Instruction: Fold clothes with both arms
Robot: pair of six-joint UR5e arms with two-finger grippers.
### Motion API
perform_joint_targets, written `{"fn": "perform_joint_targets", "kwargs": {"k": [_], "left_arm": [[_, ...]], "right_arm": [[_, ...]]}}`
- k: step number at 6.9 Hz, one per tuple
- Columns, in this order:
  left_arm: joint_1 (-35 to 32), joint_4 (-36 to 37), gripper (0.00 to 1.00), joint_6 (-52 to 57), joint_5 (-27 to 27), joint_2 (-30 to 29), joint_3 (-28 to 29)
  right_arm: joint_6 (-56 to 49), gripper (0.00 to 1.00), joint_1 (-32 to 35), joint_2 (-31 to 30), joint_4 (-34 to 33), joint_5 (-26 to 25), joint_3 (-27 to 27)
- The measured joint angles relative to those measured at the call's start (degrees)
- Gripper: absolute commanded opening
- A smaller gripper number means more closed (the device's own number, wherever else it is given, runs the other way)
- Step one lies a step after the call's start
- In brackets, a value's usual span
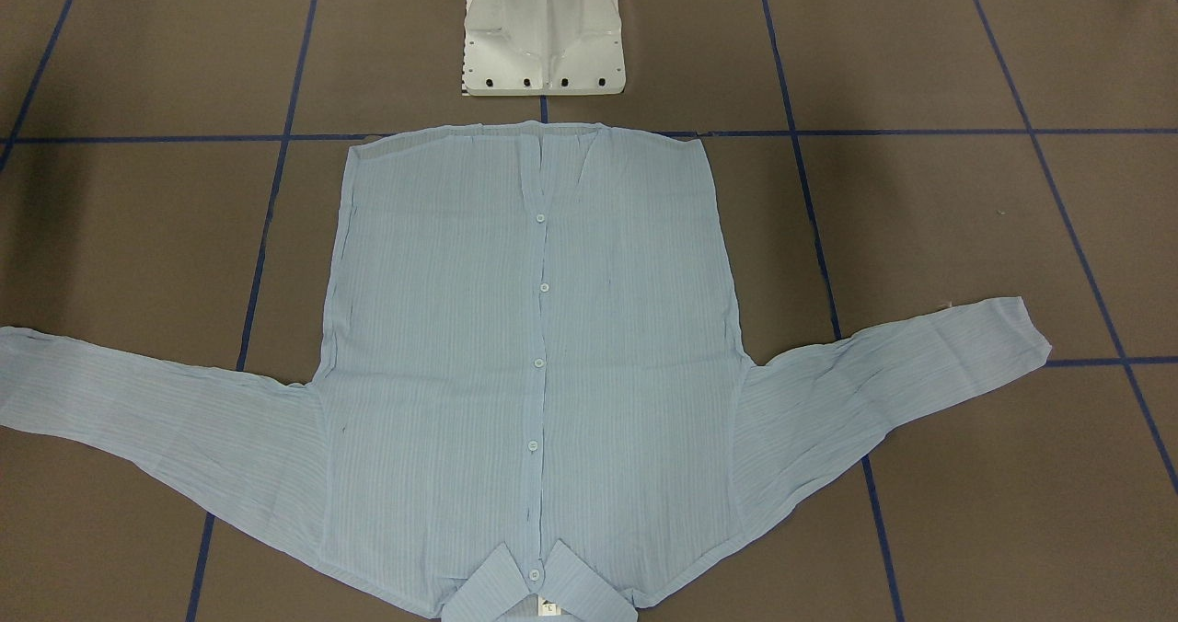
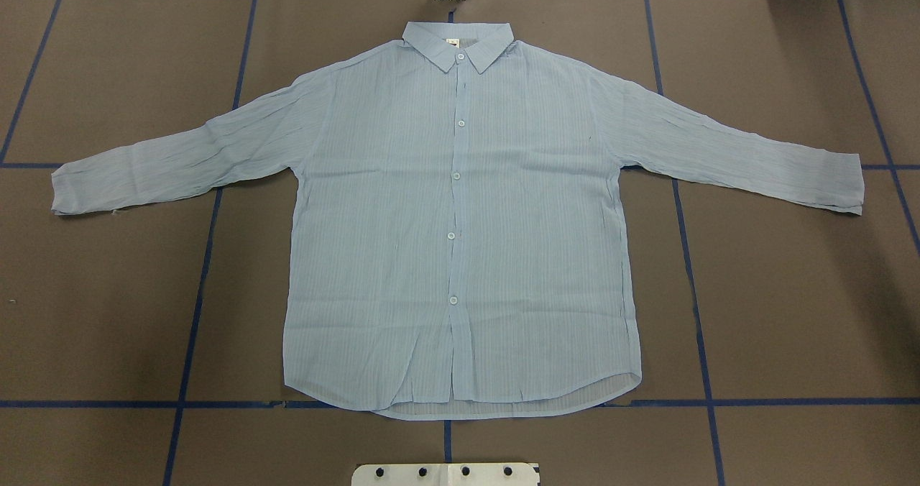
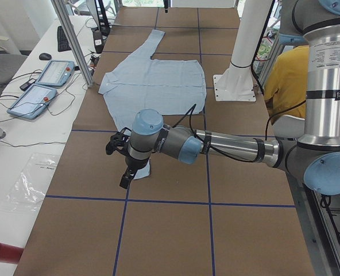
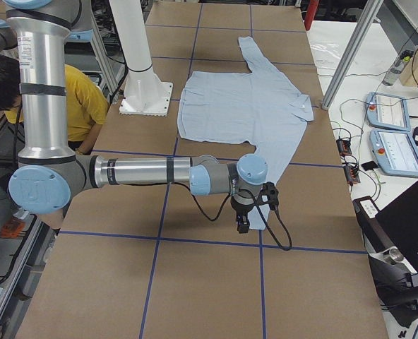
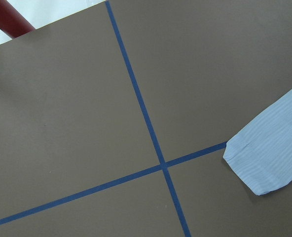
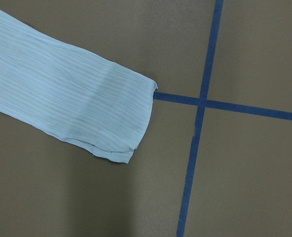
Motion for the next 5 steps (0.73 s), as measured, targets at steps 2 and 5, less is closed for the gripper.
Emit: {"fn": "perform_joint_targets", "kwargs": {"k": [2,5], "left_arm": [[0.1,0.1,1.00,0.3,-0.1,0.5,-0.4],[0.3,-0.3,1.00,0.4,-1.6,2.6,-1.1]], "right_arm": [[0.0,1.00,0.0,0.0,0.1,0.0,0.0],[0.0,1.00,0.0,0.2,1.0,0.2,-0.2]]}}
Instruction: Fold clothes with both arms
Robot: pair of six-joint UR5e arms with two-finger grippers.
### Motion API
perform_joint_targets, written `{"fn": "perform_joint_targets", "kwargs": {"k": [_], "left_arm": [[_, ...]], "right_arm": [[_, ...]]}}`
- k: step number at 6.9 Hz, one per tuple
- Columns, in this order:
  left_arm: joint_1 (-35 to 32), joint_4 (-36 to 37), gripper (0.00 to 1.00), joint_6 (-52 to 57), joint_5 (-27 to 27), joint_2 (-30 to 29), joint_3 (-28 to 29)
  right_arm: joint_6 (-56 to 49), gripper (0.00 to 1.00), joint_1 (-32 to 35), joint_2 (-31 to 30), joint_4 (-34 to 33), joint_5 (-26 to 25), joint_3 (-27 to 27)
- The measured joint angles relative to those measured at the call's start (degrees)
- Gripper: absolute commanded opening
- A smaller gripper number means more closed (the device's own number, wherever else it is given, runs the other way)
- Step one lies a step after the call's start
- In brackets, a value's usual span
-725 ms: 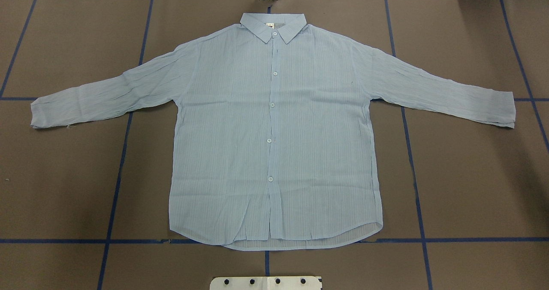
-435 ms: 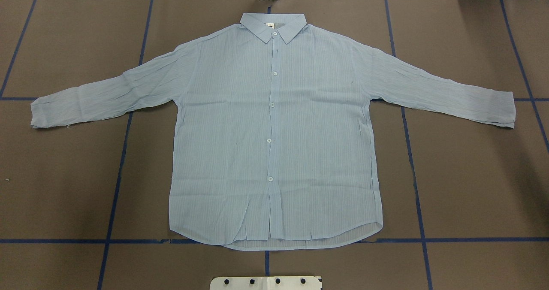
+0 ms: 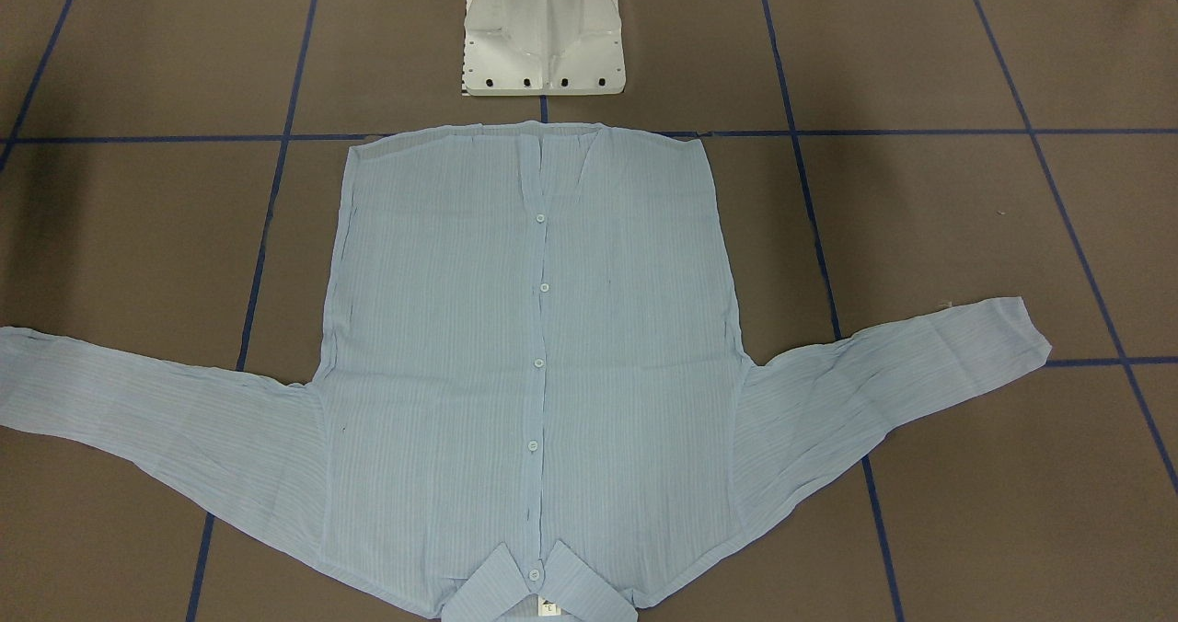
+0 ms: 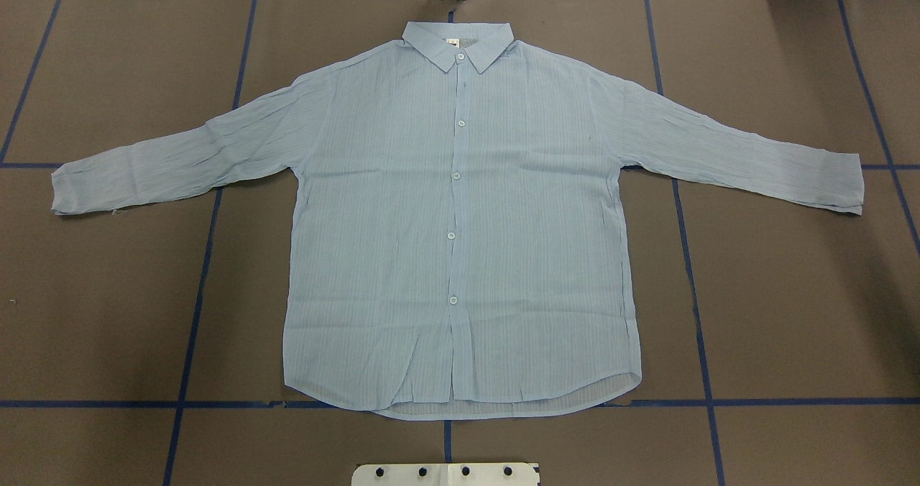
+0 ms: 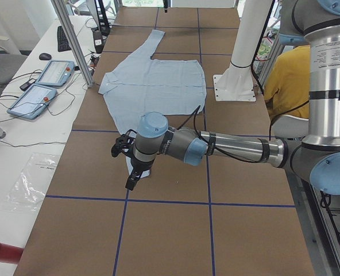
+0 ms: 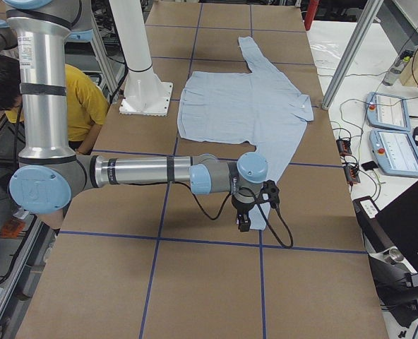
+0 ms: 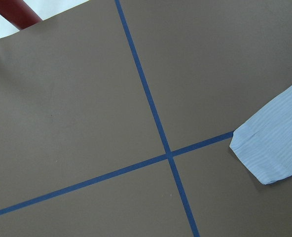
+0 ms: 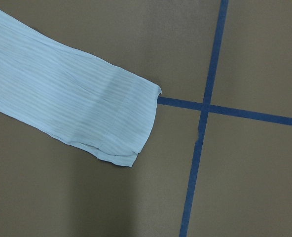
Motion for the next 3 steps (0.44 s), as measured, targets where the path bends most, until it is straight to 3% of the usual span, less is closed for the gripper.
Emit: {"fn": "perform_joint_targets", "kwargs": {"k": [3], "left_arm": [[0.2,-0.2,1.00,0.3,-1.1,0.5,0.4]], "right_arm": [[0.1,1.00,-0.1,-0.3,8.2,0.4,-4.9]]}}
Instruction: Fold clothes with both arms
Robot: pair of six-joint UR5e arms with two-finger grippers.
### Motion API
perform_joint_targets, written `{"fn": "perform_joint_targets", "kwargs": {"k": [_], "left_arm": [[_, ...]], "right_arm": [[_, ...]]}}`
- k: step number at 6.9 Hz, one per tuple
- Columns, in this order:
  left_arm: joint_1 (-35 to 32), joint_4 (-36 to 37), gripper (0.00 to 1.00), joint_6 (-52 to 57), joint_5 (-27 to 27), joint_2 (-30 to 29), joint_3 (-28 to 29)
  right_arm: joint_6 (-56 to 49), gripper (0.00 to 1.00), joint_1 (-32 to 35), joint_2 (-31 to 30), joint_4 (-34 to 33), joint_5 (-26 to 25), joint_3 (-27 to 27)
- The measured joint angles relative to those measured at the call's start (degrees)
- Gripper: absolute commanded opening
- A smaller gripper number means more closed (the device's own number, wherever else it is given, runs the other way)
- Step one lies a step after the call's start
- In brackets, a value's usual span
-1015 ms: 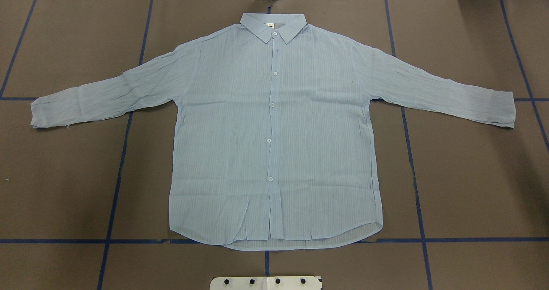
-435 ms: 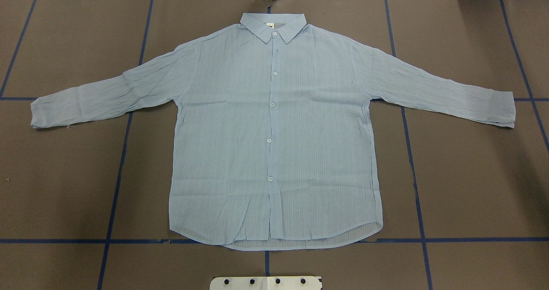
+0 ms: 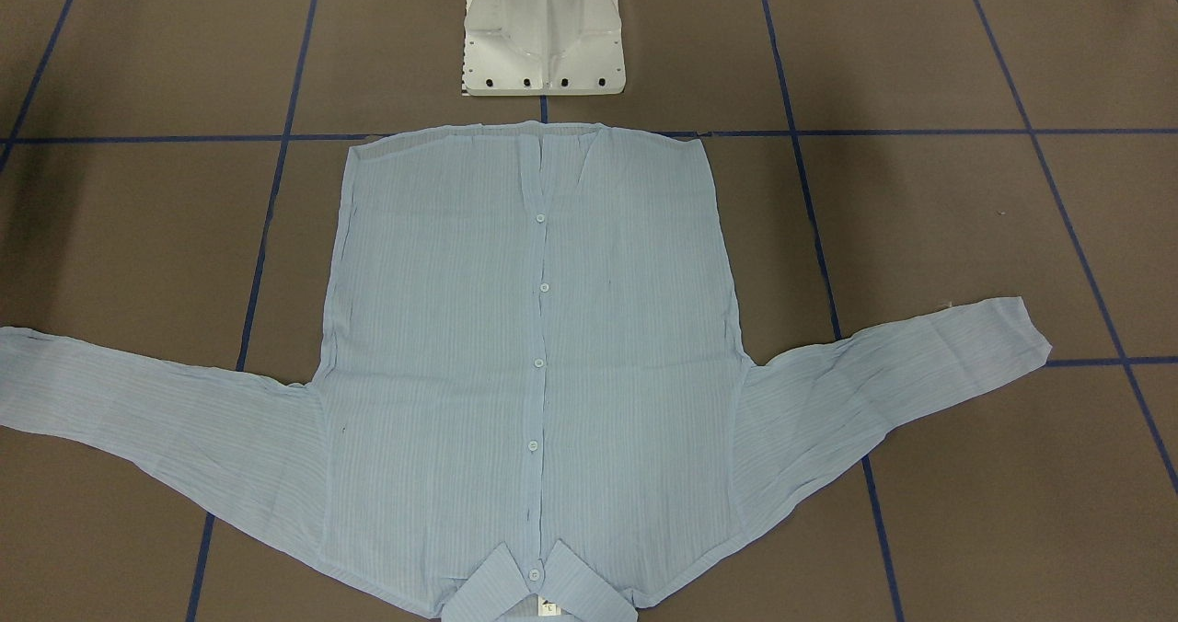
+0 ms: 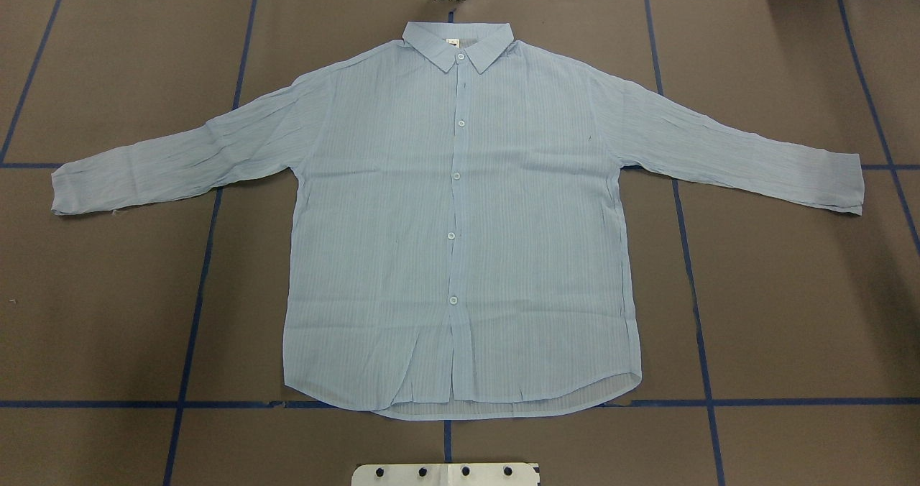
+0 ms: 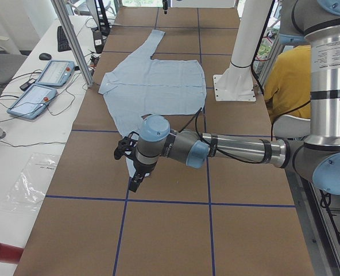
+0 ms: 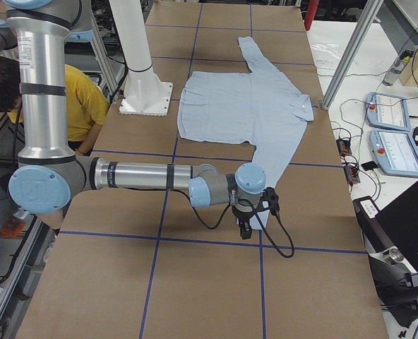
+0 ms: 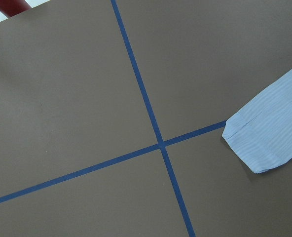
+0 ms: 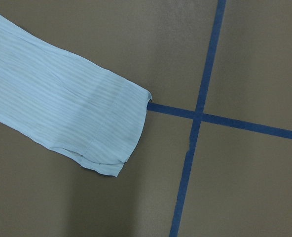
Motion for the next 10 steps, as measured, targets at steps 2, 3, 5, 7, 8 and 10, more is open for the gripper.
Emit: {"fn": "perform_joint_targets", "kwargs": {"k": [2,3,5,7,8,10], "left_arm": [[0.1,-0.1,1.00,-0.3,-2.5,0.0,0.1],[0.1,-0.2,1.00,-0.4,-3.8,0.0,0.2],[0.1,-0.1,1.00,-1.0,-5.3,0.0,0.2],[0.2,-0.3,1.00,-5.5,-7.4,-0.4,0.2],[0.2,-0.4,1.00,-6.6,-7.8,-0.6,0.2],[0.2,-1.4,1.00,-7.2,-8.0,-0.4,0.5]], "right_arm": [[0.1,1.00,-0.6,0.2,2.3,1.3,-1.4],[0.2,1.00,-1.4,0.6,2.5,1.5,-1.7],[1.5,1.00,-2.8,2.6,2.6,1.4,-4.0],[3.9,0.99,-3.1,7.9,2.6,1.5,-11.1],[5.3,0.99,-3.4,11.0,2.6,1.5,-14.8],[11.1,0.99,-5.8,15.1,2.7,1.4,-18.5]]}}
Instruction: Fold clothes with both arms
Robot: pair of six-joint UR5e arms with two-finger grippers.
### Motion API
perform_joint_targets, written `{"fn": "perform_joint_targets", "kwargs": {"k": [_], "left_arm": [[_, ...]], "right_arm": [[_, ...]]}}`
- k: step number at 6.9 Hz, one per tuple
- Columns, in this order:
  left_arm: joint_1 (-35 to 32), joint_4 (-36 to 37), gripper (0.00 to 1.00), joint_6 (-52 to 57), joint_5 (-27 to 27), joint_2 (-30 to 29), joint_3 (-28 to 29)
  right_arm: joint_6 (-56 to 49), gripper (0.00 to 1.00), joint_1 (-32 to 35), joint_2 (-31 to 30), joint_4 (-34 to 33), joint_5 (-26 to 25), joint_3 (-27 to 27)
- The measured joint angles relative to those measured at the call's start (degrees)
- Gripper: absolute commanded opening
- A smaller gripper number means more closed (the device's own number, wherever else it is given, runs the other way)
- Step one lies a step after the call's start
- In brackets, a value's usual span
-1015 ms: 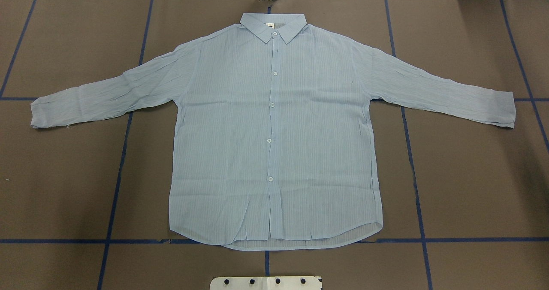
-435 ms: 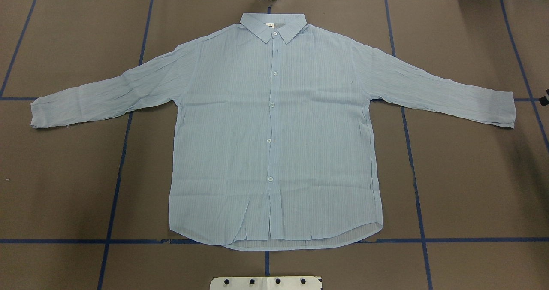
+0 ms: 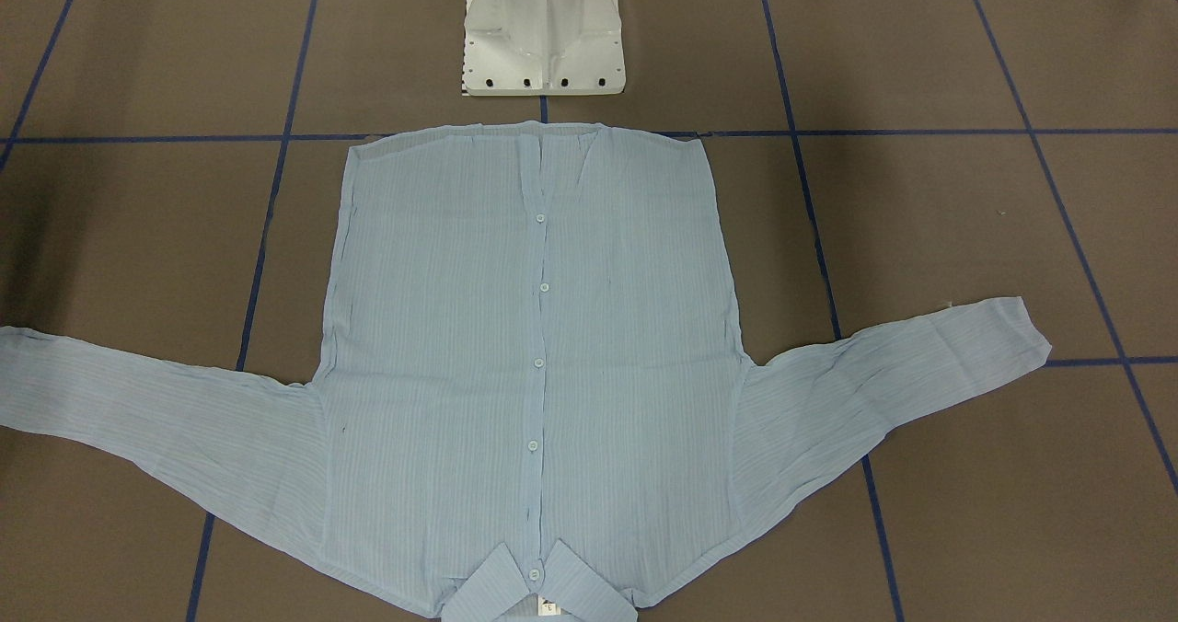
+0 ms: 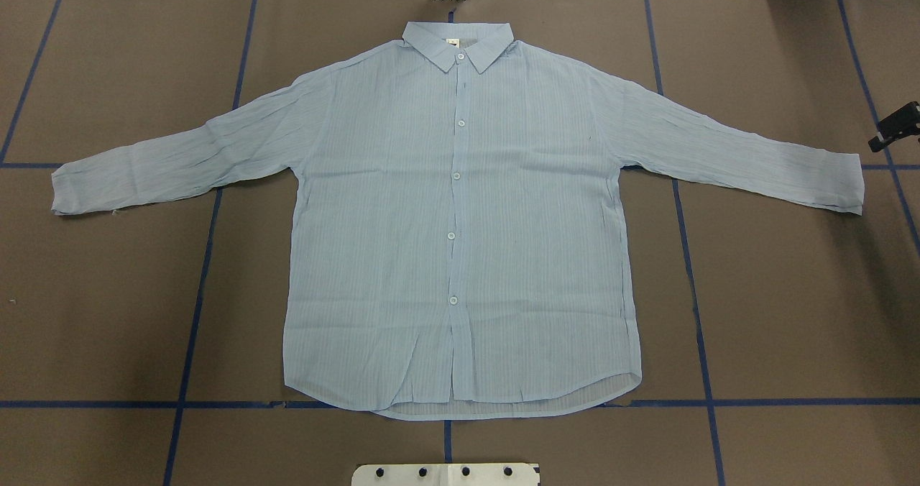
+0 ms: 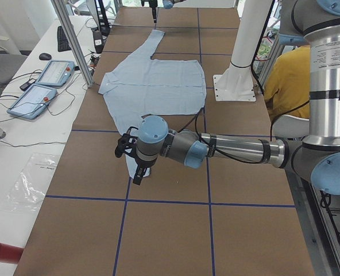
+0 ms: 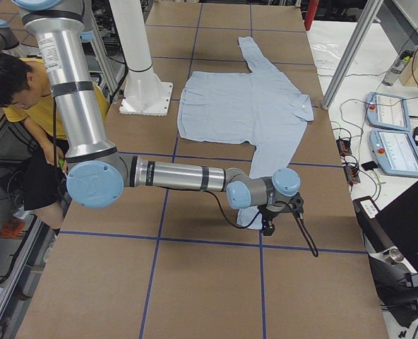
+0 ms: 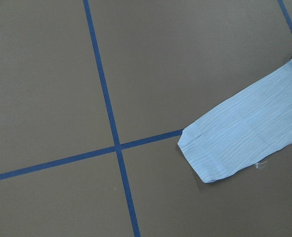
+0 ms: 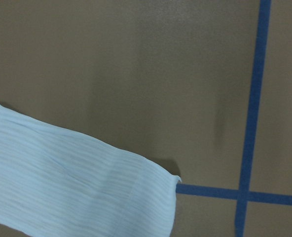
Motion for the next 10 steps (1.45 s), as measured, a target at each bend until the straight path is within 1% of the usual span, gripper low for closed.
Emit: {"fn": "perform_joint_targets", "kwargs": {"k": [2,5,6,7,9,10], "left_arm": [[0.5,-0.8,1.00,-0.4,-0.3,-0.4,0.5],[1.3,-1.2,0.99,-0.8,-0.5,-2.5,2.7],[1.7,-1.2,0.99,-0.8,-0.5,-3.2,3.4],[1.9,-1.0,1.00,-0.9,-1.1,-3.4,4.0],[1.9,-1.0,1.00,-1.0,-7.2,-3.4,6.9],[2.0,-1.1,1.00,-1.0,-8.6,-3.5,7.3]], "right_arm": [[4.3,0.99,-2.5,2.1,0.1,-0.1,-1.8],[5.4,0.98,-4.3,3.5,0.1,-0.4,-4.5],[5.4,0.97,-4.5,3.6,0.1,-0.4,-5.3],[5.4,0.93,-4.6,3.6,0.1,-0.6,-6.0],[5.5,0.86,-4.6,3.8,0.1,-2.6,-6.8],[5.6,0.84,-4.6,4.0,0.1,-3.8,-6.9]]}}
